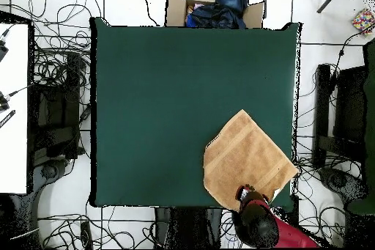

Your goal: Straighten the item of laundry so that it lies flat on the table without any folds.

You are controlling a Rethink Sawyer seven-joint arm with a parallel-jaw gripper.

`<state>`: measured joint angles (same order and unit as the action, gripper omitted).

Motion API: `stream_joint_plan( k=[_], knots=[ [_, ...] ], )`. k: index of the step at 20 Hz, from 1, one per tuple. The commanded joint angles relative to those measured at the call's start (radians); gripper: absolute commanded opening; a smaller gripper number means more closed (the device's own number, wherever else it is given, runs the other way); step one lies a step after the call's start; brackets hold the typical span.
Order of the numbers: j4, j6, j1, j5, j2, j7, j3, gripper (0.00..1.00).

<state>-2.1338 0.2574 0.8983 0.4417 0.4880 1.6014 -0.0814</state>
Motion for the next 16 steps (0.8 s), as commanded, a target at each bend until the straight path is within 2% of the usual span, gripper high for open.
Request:
stream_joint_plan(
  k=[1, 8, 16],
  knots=[
    [0.168, 0.053, -0.008, 0.028, -0.099, 0.131, 0.102, 0.00],
    [0.180, -0.057, 0.023, -0.008, -0.067, 0.136, 0.213, 0.00],
    [0.280, -0.190, -0.141, -0.190, -0.077, 0.150, 0.141, 0.00]
  ],
)
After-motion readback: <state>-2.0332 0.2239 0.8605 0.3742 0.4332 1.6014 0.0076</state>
